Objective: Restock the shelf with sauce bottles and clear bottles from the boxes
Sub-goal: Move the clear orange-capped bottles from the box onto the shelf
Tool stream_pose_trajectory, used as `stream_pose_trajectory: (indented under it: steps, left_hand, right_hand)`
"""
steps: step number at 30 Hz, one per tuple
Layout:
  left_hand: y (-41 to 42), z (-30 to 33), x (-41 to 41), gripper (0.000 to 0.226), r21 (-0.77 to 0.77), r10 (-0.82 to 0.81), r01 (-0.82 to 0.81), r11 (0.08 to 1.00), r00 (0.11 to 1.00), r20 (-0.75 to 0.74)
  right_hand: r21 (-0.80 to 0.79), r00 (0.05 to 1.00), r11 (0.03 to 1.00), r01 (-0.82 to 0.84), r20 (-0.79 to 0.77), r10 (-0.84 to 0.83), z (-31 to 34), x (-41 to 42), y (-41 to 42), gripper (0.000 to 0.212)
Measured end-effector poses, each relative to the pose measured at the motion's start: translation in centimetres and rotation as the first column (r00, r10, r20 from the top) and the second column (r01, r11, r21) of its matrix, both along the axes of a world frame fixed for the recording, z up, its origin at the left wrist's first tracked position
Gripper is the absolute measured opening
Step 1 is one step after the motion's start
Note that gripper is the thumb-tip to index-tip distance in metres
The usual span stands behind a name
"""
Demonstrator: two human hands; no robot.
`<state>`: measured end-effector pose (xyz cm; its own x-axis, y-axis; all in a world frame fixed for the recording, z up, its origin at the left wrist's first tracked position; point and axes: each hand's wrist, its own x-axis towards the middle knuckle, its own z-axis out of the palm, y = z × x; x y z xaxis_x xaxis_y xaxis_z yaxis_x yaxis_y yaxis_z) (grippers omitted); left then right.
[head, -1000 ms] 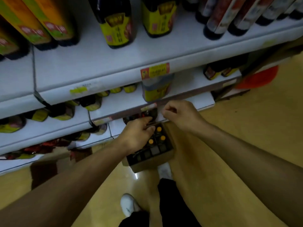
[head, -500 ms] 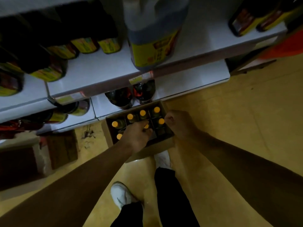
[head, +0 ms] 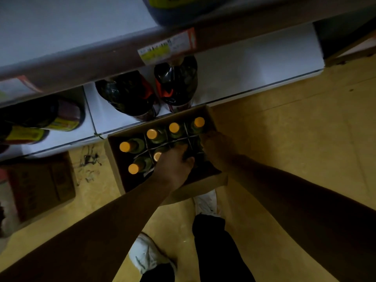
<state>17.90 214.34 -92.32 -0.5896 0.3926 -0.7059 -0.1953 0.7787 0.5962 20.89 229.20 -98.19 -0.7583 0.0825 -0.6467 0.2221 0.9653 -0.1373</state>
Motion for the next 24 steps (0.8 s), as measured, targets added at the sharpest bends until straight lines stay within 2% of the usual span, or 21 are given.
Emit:
stream_pose_trajectory:
  steps: [5,7,10,14,17,24]
  left_hand:
    - [0.8,-1.8,-0.1,0.031,0.024,-0.039,0.04,0.999,0.999,-0.025]
    - [0.8,-2.4,-0.1,0.031,0.021,-0.057,0.057,0.998,0.998,-0.024]
    - [0.6,-2.7,0.0,0.034,0.018,-0.057,0.058,0.998,0.998,-0.014]
    - [0.4,-2.5,0.2,0.039,0.004,-0.079,0.079,0.997,0.997,-0.024]
    - [0.5,-2.0,0.2,0.036,0.002,-0.077,0.077,0.997,0.997,-0.028]
    - [1.0,1.0,0.2,0.03,0.026,-0.098,0.101,0.995,0.992,-0.082]
  right_hand:
    - [0.038,0.997,0.997,-0.064,0.046,0.062,-2.0,-0.1,0.2,0.029]
    - [0.097,0.988,0.984,-0.148,0.057,0.143,-2.4,-0.1,-0.1,0.032]
    - [0.132,0.985,0.976,-0.173,0.024,0.171,-2.6,-0.2,-0.3,0.04]
    - [0.077,0.994,0.992,-0.1,0.05,0.096,-2.2,-0.2,-0.2,0.046]
    - [0.03,0.994,0.995,-0.093,0.054,0.091,-1.1,0.1,0.2,0.041]
    - [-0.005,0.978,0.983,-0.184,-0.095,0.183,4.9,0.4,1.2,0.044]
